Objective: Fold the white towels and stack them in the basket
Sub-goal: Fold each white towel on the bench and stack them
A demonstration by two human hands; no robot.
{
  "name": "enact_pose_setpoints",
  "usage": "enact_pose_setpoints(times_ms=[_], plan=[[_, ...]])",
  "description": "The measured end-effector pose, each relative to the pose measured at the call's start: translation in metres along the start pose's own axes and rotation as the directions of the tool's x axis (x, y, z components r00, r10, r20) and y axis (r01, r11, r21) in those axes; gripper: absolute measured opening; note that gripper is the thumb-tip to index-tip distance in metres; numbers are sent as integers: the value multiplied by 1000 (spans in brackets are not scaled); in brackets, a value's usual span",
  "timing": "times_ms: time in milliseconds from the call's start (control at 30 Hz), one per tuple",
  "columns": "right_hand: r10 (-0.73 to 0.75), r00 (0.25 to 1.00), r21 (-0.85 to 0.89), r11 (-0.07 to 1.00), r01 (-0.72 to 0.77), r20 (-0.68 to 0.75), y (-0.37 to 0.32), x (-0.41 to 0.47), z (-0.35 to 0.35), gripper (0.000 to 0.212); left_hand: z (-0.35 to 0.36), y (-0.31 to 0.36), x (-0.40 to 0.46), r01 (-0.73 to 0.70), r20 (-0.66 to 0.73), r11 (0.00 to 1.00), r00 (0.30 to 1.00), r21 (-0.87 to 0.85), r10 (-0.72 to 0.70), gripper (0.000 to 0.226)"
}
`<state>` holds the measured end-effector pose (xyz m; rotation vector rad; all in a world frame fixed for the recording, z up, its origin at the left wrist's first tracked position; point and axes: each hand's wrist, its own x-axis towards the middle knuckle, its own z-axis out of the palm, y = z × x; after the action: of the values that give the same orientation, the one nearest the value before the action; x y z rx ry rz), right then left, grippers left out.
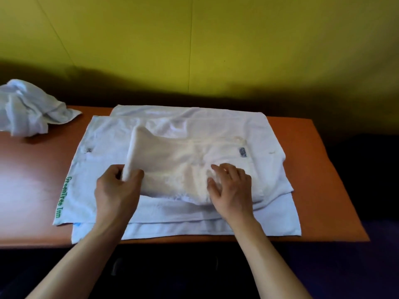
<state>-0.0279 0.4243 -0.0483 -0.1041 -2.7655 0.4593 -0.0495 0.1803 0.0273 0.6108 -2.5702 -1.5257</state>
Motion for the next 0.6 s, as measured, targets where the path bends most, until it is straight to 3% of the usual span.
enact_pose_setpoints(times_ms=[167,267,300,367,433,467,500,600], plan=[[30,989,26,999,-34,148,-9,-13,9,40,4,8,-7,-20,14,1000,1000,7,20,19],[153,946,279,931,-236,287,-2,4,-6,33,26,31,-15,-91,39,996,995,11,91,17],[223,914,429,828,-361,339,-2,14,-16,35,35,42,-20,-125,43,992,991,15,124,18],[333,819,662,482,-574,467,-8,37,-41,45,54,59,-31,-194,68,981,979,27,192,22],[303,717,708,159,-688,628,-9,63,-63,56,79,72,-46,-281,133,958,953,50,272,28],[269,681,687,88,-722,681,-8,74,-71,55,91,76,-52,-327,188,943,932,59,311,30],[249,664,666,93,-741,705,-6,81,-78,47,103,79,-58,-373,249,926,904,60,348,30],[357,670,606,288,-741,650,12,90,-83,16,126,78,-70,-511,416,859,790,39,451,26]])
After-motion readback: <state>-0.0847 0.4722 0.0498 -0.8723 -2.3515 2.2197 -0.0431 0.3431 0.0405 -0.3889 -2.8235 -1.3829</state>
